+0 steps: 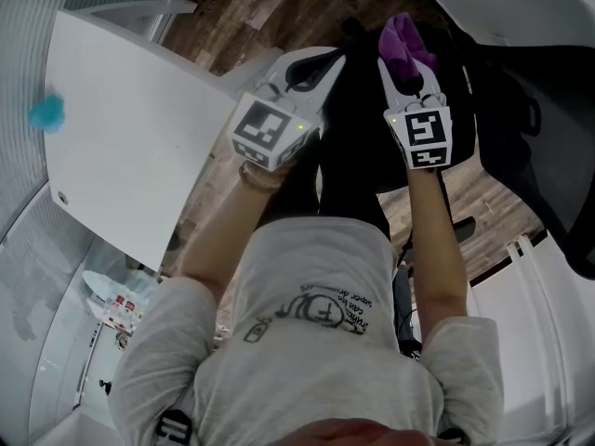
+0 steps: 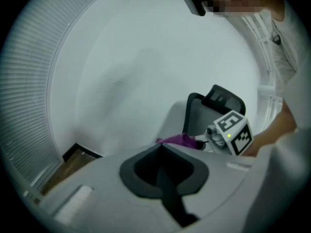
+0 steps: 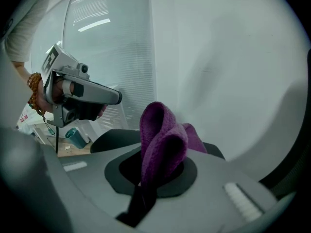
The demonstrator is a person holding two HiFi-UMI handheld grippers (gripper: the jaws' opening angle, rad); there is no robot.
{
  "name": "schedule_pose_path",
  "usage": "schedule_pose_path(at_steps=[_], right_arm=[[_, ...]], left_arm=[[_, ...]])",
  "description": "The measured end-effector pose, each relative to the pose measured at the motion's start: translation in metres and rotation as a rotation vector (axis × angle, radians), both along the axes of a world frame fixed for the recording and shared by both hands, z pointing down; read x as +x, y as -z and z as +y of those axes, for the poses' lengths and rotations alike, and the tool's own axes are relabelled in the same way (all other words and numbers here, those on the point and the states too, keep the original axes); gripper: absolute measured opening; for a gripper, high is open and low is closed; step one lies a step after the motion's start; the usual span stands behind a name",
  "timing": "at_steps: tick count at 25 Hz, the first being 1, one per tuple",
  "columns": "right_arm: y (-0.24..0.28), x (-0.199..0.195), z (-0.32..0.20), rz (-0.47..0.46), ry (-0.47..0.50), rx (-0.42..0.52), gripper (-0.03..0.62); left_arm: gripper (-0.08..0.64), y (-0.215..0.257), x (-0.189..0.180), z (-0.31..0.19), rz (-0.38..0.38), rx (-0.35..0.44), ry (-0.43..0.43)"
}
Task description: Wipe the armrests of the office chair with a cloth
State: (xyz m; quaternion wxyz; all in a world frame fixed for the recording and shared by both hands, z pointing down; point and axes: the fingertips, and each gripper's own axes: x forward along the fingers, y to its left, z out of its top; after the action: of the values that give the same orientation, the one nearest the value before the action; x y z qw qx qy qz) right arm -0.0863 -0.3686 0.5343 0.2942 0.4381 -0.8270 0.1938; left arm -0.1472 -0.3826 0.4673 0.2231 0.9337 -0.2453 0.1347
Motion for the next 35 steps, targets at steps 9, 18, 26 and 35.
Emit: schedule_pose_path(at_steps=[9,18,26,35], right_arm=[[0.002,-0.034,0.018,-0.044,0.030,-0.015,0.028],[0.008,-0.094,0.047,-0.094,0.123,-0.029,0.028],[0.011,-0.114,0.056,-0.127,0.158,-0.030,0.028],[0.007,-0.074,0.035,-0.121,0.053,-0.019,0.027]], left_arm=[[0.002,0.002,-0.010,0.010,0.004,-0.008,0.001],[0.002,0.007,-0.025,0.016,0.004,-0.001,0.003],[0.002,0.007,-0.033,0.017,0.004,-0.006,0.010],[0.002,0.007,-0.031,0.015,0.003,-0.003,0.005]])
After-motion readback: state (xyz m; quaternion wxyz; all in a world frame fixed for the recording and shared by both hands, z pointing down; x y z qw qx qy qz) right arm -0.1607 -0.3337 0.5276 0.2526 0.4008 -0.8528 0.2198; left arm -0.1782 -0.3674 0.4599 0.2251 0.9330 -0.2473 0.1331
